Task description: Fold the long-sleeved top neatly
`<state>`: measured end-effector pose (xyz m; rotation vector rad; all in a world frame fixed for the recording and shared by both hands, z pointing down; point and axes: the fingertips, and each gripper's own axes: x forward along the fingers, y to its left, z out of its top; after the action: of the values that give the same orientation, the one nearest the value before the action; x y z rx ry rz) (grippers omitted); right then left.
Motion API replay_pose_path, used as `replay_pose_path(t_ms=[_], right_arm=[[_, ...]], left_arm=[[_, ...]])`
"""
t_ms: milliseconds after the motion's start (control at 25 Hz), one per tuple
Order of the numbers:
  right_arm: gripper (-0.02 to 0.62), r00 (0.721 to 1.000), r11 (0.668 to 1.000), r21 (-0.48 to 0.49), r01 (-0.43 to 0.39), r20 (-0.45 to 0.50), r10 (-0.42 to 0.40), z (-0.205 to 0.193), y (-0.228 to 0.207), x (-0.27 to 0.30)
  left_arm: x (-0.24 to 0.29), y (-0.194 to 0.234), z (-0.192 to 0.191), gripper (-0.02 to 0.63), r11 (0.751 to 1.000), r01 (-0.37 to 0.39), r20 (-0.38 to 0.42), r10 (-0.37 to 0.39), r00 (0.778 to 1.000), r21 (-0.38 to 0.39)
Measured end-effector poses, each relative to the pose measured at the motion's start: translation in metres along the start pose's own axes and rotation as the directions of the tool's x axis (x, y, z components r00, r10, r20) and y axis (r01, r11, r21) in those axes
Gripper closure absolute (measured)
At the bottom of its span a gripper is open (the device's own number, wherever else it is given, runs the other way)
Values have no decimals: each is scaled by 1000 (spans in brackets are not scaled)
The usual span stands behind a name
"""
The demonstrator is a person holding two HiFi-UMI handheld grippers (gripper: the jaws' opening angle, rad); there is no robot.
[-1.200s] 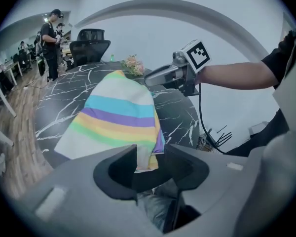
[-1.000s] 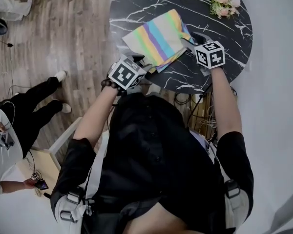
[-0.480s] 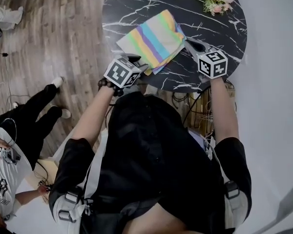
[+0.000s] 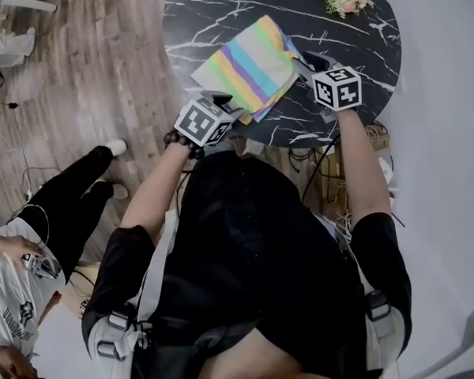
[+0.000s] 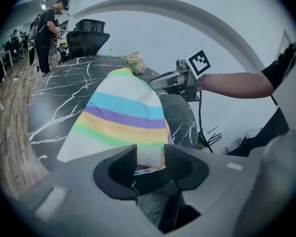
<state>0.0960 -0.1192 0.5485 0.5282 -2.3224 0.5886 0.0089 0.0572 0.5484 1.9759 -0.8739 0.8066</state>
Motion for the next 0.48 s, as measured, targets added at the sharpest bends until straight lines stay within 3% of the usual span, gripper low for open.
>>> replay_pose_path(t_ms=[200,240,320,480], right_arm=[[487,998,1000,19,7,-55,-6,-6,-3,14],[542,998,1000,18,0,-56,1,-7,-1,14],[575,999,1000,8,-6,-44,6,-5,3,11],[580,1000,1000,-10,2,6,-2,4,8,-4]], left_arm=[[-6,12,-1,426,1000,4,2,-4,1000,-10],[-7,14,-1,426,1000,4,2,-4,1000,-11],[-7,17,-1,426,1000,6,-1,-6,1000,-9],[-3,17,0,426,1000,16,-4,-16,1000,-2]])
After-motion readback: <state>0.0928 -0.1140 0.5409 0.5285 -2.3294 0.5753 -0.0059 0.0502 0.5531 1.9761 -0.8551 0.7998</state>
